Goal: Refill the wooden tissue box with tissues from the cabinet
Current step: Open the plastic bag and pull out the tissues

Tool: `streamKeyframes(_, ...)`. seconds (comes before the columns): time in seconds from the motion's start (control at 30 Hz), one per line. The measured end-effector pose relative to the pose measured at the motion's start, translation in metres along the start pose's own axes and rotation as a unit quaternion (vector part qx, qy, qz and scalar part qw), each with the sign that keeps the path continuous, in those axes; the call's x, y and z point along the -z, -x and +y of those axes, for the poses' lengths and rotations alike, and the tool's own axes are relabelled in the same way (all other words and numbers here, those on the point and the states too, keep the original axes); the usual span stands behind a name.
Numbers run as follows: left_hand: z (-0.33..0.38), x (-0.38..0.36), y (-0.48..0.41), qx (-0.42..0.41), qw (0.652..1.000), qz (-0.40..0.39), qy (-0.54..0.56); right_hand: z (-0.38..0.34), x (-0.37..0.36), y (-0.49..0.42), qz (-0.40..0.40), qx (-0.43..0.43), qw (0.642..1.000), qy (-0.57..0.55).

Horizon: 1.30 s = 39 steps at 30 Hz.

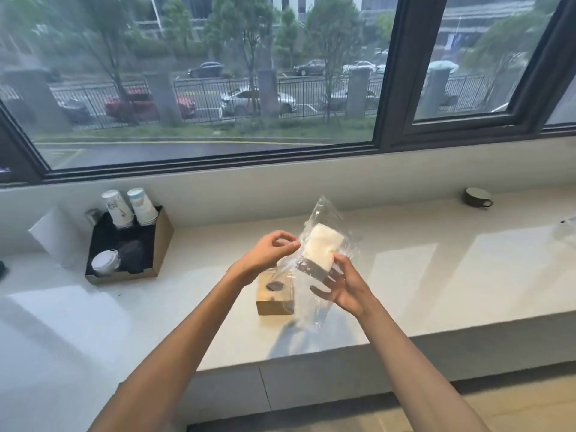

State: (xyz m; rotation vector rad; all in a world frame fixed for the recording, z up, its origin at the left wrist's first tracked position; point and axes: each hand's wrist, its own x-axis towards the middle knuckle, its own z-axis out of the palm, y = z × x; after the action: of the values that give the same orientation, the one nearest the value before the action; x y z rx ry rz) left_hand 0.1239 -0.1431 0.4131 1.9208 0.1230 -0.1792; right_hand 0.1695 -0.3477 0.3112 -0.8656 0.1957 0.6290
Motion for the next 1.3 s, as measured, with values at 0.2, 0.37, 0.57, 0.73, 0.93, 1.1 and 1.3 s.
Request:
streamKeyframes(0.2,0.058,-0.023,-0.065,-0.044,0.97,0.023,-0.239,-0.034,0.009,-0.053,0.004,0.015,0.997,-0.072)
streamKeyframes(0.37,0.072,-0.024,-0.116,0.03,0.976,-0.015,-0.216,-0.051,0.008,-0.105,0.019,0.023,0.99,-0.136)
streamKeyframes(0.57,0.093,0.013,-0.192,-0.068,0.926,-0.006,-0.372,-0.072,-0.009,-0.158,0.028,0.036,0.992,-0.116)
streamKeyframes(0.73,0.129,0.051,-0.255,-0.2,0.858,0.019,-0.472,-0.129,0.009,-0.179,0.117,0.025,0.991,0.062)
streamKeyframes(0.93,0.146,0.07,-0.308,-0.245,0.824,0.027,-0.511,-0.254,-0.047,-0.189,0.256,0.348,0.585,0.687)
streamKeyframes(1.1,0.164,0.102,-0.327,-0.27,0.812,0.057,-0.514,-0.317,-0.106,-0.208,0.116,0.233,0.503,0.825)
streamKeyframes(1.3,0.146,0.168,-0.337,-0.217,0.895,-0.016,-0.389,-0.37,-0.111,-0.207,0.043,0.228,0.566,0.791)
